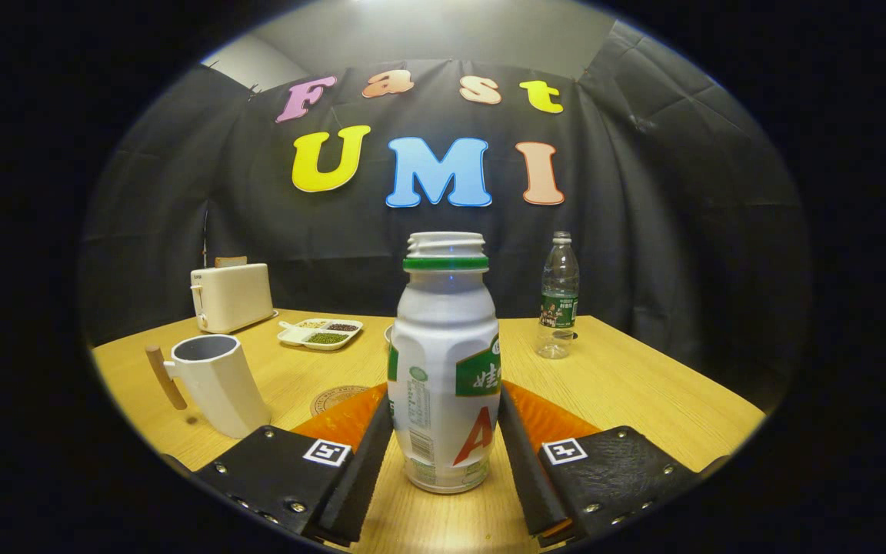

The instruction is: Take the bottle from table, then pour the juice into the cup, finally place the bottle on the coaster

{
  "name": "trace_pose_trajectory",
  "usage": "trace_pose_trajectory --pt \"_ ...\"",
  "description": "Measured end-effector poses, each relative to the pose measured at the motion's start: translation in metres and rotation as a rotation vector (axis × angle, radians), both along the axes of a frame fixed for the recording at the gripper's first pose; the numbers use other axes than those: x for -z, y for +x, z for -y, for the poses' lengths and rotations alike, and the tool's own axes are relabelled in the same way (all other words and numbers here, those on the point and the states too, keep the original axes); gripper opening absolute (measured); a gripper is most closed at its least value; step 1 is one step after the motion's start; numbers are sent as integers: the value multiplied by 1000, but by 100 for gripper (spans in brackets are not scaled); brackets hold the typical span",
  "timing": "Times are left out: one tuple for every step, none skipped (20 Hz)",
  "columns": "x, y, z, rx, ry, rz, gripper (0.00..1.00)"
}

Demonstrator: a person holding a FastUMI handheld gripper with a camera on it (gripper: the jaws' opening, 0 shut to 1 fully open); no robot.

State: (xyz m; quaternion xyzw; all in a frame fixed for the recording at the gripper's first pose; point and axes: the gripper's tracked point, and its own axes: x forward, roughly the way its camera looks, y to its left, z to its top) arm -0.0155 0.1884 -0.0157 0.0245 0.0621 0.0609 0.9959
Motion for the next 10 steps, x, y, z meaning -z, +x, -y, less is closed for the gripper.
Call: trace_pose_trajectory --pt "0 1 0 0 6 0 76" --pt "0 0 0 0 10 2 76" --pt "0 0 0 0 12 3 73" --pt "1 0 0 3 13 2 73" --pt "0 0 0 4 12 4 68" --pt "1 0 -1 4 7 1 68" --pt "0 0 1 14 5 5 68" --pt "-1 -1 2 19 6 8 65" --pt "0 -2 0 13 6 9 62" --pt "0 -1 0 15 7 7 61"
